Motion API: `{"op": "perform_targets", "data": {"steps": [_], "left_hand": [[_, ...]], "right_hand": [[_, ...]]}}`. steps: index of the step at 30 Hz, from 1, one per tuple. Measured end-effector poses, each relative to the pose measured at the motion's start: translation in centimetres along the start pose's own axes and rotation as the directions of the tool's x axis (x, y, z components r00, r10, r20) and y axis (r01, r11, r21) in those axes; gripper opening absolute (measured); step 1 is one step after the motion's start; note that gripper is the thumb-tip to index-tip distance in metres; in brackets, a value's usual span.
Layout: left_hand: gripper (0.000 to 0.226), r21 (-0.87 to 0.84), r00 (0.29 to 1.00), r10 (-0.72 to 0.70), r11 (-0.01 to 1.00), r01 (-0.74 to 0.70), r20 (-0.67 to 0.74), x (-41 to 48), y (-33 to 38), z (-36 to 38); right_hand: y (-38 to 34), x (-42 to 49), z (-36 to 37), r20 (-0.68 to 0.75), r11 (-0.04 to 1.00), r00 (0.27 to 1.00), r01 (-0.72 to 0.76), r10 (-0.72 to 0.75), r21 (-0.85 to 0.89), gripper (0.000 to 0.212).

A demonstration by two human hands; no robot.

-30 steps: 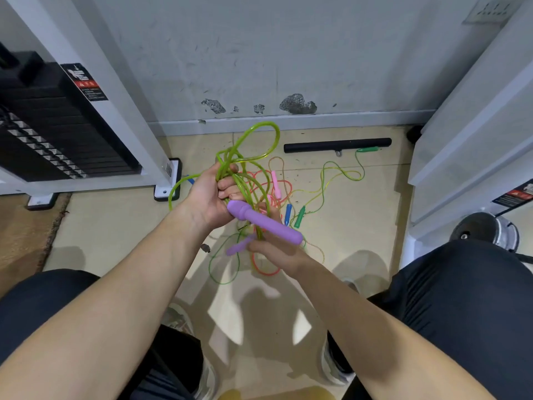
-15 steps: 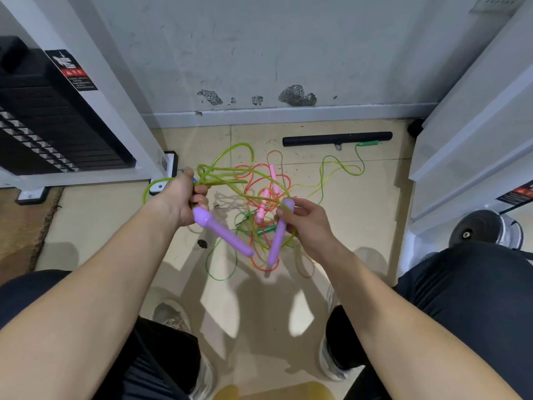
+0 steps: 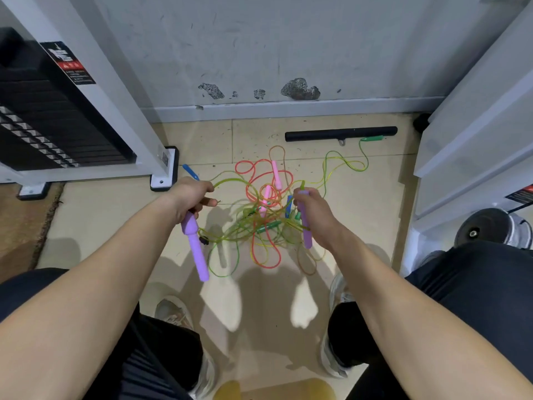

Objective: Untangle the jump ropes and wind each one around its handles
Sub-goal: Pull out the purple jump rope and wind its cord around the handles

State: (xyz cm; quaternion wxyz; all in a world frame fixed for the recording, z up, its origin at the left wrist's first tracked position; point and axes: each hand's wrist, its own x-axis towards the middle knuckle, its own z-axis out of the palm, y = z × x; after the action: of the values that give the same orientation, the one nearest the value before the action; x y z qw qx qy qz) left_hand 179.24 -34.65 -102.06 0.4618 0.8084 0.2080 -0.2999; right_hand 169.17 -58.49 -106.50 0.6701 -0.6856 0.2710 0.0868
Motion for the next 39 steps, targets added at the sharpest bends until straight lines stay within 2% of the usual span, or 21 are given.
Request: {"op": "perform_targets", "data": {"steps": [1, 3, 5, 6, 8, 10, 12, 15, 17, 19, 22, 24, 26, 29, 30, 32, 33, 35, 37, 38, 39], "left_hand": [[0.01, 0.047, 0.999, 0.029, 0.999, -0.028, -0.024, 0.0, 0.2, -0.1], [0.014, 0.12, 0.997, 0.068, 0.991, -0.063, -0.036, 0.0, 0.6, -0.4], [0.021, 0.169, 0.998, 0.064, 0.984, -0.061, -0.012, -0.3, 0.6, -0.7], [0.022, 0.179, 0.998, 0.059, 0.982, -0.057, -0.003, -0.5, 0.6, -0.8], [0.021, 0.132, 0.999, 0.043, 0.99, -0.044, 0.008, -1.1, 0.6, -0.9], [0.016, -0.031, 0.999, 0.019, 0.999, -0.018, 0.046, -1.8, 0.9, -1.1], [0.012, -0.218, 0.993, 0.011, 0.976, 0.015, 0.119, -2.8, 1.5, -1.2], [0.012, -0.405, 0.965, 0.062, 0.913, 0.049, 0.255, -4.8, 2.6, -0.9], [0.013, -0.479, 0.944, 0.092, 0.874, 0.075, 0.317, -5.9, 3.1, -0.3], [0.016, -0.503, 0.934, 0.113, 0.861, 0.078, 0.338, -6.6, 3.0, 0.9], [0.019, -0.556, 0.925, 0.137, 0.826, 0.091, 0.354, -7.5, 2.2, 2.8], [0.022, -0.58, 0.939, 0.148, 0.812, 0.063, 0.31, -7.9, 1.5, 3.9], [0.025, -0.603, 0.959, 0.152, 0.797, 0.025, 0.241, -8.2, 0.7, 4.7], [0.027, -0.623, 0.983, 0.141, 0.781, -0.038, 0.117, -8.1, 0.1, 6.1], [0.021, -0.608, 0.99, 0.119, 0.793, -0.046, 0.081, -8.2, 0.0, 6.4], [0.02, -0.568, 0.994, 0.077, 0.823, -0.021, 0.076, -8.1, -0.1, 6.6], [0.023, -0.53, 0.992, 0.083, 0.848, -0.02, 0.096, -8.0, -0.2, 6.5], [0.015, -0.421, 0.982, 0.139, 0.904, -0.075, 0.125, -7.9, -0.6, 6.0], [0.022, -0.334, 0.976, 0.157, 0.937, -0.1, 0.148, -7.9, -1.0, 5.3], [0.027, -0.309, 0.974, 0.156, 0.946, -0.099, 0.166, -8.0, -1.1, 4.9], [0.03, -0.295, 0.969, 0.161, 0.95, -0.101, 0.188, -8.2, -1.0, 4.5]], "right_hand": [[-0.6, -0.1, 0.0, -0.011, 0.999, 0.999, 0.044, -0.044, -0.018, 0.009], [-1.3, 0.3, -0.3, -0.063, 0.992, 0.99, 0.126, -0.126, -0.011, 0.007], [-2.4, 0.8, -0.8, -0.175, 0.983, 0.972, 0.172, -0.158, 0.064, 0.005], [-3.2, 1.1, -1.0, -0.237, 0.977, 0.957, 0.193, -0.166, 0.095, 0.01], [-5.0, 1.2, -1.4, -0.343, 0.972, 0.926, 0.207, -0.159, 0.108, 0.027], [-6.5, 0.9, -1.7, -0.362, 0.971, 0.919, 0.209, -0.155, 0.116, 0.028], [-7.3, 0.5, -1.9, -0.299, 0.973, 0.949, 0.158, -0.103, 0.166, 0.019], [-8.3, -1.0, -1.5, -0.087, 0.976, 0.995, -0.024, 0.044, 0.216, 0.016], [-8.5, -2.5, -0.7, 0.075, 0.951, 0.989, -0.146, 0.13, 0.274, 0.021], [-8.4, -4.2, 0.4, 0.206, 0.944, 0.968, -0.197, 0.144, 0.265, 0.021], [-7.2, -5.9, 2.1, 0.331, 0.989, 0.941, -0.104, 0.063, 0.106, 0.015], [-6.5, -6.9, 3.0, 0.318, 1.0, 0.948, 0.0, -0.002, 0.008, 0.012], [-5.9, -7.8, 3.7, 0.308, 0.998, 0.951, 0.031, -0.013, -0.055, 0.007], [-5.1, -8.9, 4.9, 0.312, 0.995, 0.95, 0.024, 0.007, -0.093, 0.014], [-4.8, -9.0, 5.2, 0.277, 0.976, 0.961, 0.083, -0.024, -0.204, 0.019], [-4.0, -9.3, 5.7, 0.25, 0.843, 0.962, 0.223, -0.11, -0.489, 0.034], [-3.7, -9.6, 6.0, 0.272, 0.797, 0.954, 0.26, -0.125, -0.546, 0.039], [-3.4, -10.3, 6.5, 0.358, 0.738, 0.928, 0.312, -0.102, -0.599, 0.044], [-3.4, -10.8, 6.6, 0.395, 0.603, 0.915, 0.359, -0.078, -0.713, 0.041], [-3.7, -10.8, 6.4, 0.334, 0.535, 0.933, 0.352, -0.133, -0.768, 0.038], [-4.2, -10.4, 6.0, 0.22, 0.506, 0.944, 0.319, -0.247, -0.801, 0.033]]}}
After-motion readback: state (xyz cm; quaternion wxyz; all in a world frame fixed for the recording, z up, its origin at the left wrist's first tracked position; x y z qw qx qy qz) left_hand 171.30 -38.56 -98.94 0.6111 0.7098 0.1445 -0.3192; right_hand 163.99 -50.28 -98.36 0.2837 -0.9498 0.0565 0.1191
